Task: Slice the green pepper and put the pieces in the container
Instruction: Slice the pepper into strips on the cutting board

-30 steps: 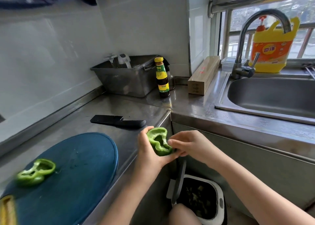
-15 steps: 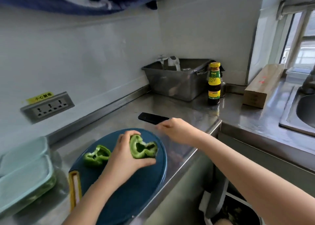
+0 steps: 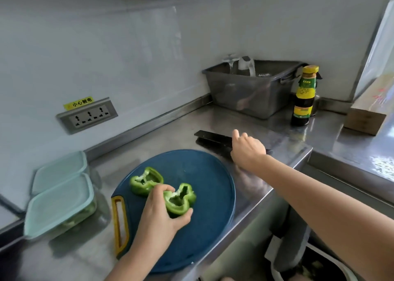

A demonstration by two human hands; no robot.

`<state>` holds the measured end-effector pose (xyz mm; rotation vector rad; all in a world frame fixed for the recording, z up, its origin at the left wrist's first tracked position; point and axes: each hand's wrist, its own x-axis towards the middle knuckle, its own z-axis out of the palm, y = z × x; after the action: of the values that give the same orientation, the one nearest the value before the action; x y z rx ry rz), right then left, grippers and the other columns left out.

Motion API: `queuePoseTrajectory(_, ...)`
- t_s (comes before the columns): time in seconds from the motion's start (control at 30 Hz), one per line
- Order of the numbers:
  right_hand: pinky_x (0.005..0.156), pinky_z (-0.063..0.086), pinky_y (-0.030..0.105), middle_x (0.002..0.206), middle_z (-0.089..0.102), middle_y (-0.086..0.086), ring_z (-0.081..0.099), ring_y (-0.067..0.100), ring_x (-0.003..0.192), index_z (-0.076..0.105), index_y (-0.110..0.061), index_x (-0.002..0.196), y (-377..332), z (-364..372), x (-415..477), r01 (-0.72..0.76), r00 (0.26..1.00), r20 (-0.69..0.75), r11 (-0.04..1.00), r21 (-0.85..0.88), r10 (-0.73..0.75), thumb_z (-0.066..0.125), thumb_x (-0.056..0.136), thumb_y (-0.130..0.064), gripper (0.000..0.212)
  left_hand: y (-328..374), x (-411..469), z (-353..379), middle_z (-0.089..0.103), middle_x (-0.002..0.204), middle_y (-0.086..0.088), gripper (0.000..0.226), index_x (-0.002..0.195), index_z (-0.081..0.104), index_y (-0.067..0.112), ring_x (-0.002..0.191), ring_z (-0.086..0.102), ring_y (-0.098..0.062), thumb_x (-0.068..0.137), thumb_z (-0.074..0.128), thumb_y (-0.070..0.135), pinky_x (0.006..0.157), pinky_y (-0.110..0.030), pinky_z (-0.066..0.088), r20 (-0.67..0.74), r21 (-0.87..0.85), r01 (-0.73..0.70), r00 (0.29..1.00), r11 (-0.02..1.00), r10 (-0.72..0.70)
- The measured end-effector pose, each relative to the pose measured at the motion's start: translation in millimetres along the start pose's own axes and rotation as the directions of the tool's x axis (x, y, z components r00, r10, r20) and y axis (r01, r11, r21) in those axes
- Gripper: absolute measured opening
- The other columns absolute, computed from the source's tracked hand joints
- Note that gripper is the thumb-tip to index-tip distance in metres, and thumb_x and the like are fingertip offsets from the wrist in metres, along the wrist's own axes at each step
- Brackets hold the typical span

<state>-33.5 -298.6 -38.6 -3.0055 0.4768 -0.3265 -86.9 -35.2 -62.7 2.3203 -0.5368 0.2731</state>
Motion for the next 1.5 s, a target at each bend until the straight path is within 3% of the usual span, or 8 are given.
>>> queuePoseTrajectory(0.13, 0.058, 0.033, 0.036, 0.084, 0.055, 0.009, 0.058, 0.038, 0.079, 0.035, -0.009, 0.100, -9, -15, -29, 0.078, 0.996, -0.044, 0.994, 0.079, -0.075, 0.039, 0.090, -0.001, 0.013, 7, 6, 6, 0.051, 0.103, 0.011, 0.065, 0.098, 0.043, 0.020, 0.086, 0.050, 0.001, 0.053, 0.090, 0.029, 0.070, 0.005, 0.033, -0.040, -0.036, 0.050, 0.998, 0.998, -0.051)
queuePoseTrajectory(0.33, 0.057, 0.036, 0.036, 0.070, 0.047, 0.004, 0.049, 0.034, 0.067, 0.030, -0.015, 0.090, -37, -30, -118, 0.169, 0.981, -0.003, 0.845, 0.507, -0.194, 0.035, 0.099, -0.032, 0.020, 16, 12, 19, 0.053, 0.096, 0.002, 0.067, 0.105, 0.042, 0.017, 0.082, 0.053, -0.009, 0.057, 0.088, 0.018, 0.066, 0.000, 0.039, -0.071, -0.015, 0.015, 0.997, 1.000, -0.016)
queuePoseTrajectory(0.5, 0.042, 0.027, 0.034, 0.064, 0.043, -0.004, 0.051, 0.029, 0.051, 0.032, -0.018, 0.085, -54, -13, -159, 0.234, 0.971, -0.115, 0.918, 0.319, -0.207, 0.049, 0.095, -0.031, 0.023, 15, 13, 20, 0.054, 0.105, -0.001, 0.067, 0.113, 0.052, 0.010, 0.094, 0.050, -0.009, 0.057, 0.088, 0.021, 0.072, 0.001, 0.033, -0.096, 0.006, 0.028, 0.995, 1.000, -0.027)
queuePoseTrajectory(0.6, 0.036, -0.005, 0.025, 0.052, 0.025, -0.005, 0.016, 0.020, 0.030, 0.038, -0.018, 0.072, -63, -7, -168, 0.258, 0.965, -0.101, 0.953, 0.162, -0.244, 0.082, 0.060, -0.019, 0.045, 11, 14, 21, 0.056, 0.100, -0.001, 0.064, 0.106, 0.054, 0.008, 0.100, 0.054, -0.018, 0.054, 0.088, 0.022, 0.075, -0.009, 0.031, -0.103, 0.026, 0.030, 0.994, 0.999, -0.027)
queuePoseTrajectory(0.8, 0.045, -0.013, 0.023, 0.059, 0.018, -0.001, -0.001, 0.019, 0.037, 0.044, -0.010, 0.084, -65, 8, -175, 0.249, 0.957, -0.170, 0.965, 0.078, -0.233, 0.041, 0.064, 0.005, 0.025, 12, 16, 20, 0.056, 0.099, 0.004, 0.068, 0.106, 0.054, 0.008, 0.096, 0.050, -0.011, 0.050, 0.090, 0.026, 0.077, -0.014, 0.035, -0.092, -0.007, -0.003, 0.996, 1.000, 0.002)
queuePoseTrajectory(0.97, 0.041, -0.011, 0.022, 0.050, 0.016, -0.004, -0.010, 0.014, 0.040, 0.036, -0.015, 0.079, -66, 7, -170, 0.243, 0.969, -0.081, 0.963, 0.114, -0.235, 0.078, 0.042, -0.004, 0.058, 13, 16, 18, 0.054, 0.095, 0.005, 0.063, 0.097, 0.045, 0.021, 0.092, 0.047, -0.008, 0.052, 0.089, 0.026, 0.075, -0.016, 0.036, -0.087, -0.035, 0.003, 0.996, 0.999, -0.006)
queuePoseTrajectory(1.2, 0.049, -0.012, 0.016, 0.051, 0.013, 0.000, -0.018, 0.012, 0.046, 0.044, -0.008, 0.087, -79, 5, -173, 0.194, 0.966, -0.198, 0.971, 0.137, -0.165, 0.016, 0.053, 0.003, 0.045, 9, 19, 15, 0.062, 0.098, 0.006, 0.069, 0.106, 0.056, 0.015, 0.092, 0.054, -0.009, 0.050, 0.088, 0.039, 0.068, -0.009, 0.037, -0.039, -0.034, 0.023, 0.999, 0.999, -0.025)
queuePoseTrajectory(1.5, 0.049, -0.008, 0.012, 0.051, 0.012, 0.001, -0.017, 0.012, 0.045, 0.061, -0.005, 0.083, -82, 9, -169, 0.215, 0.970, -0.145, 0.969, 0.123, -0.197, 0.014, 0.056, 0.001, 0.055, 18, 21, 8, 0.053, 0.082, 0.011, 0.058, 0.088, 0.051, 0.022, 0.075, 0.048, -0.005, 0.045, 0.081, 0.047, 0.057, -0.004, 0.038, -0.005, -0.017, 0.041, 0.999, 0.999, -0.041)
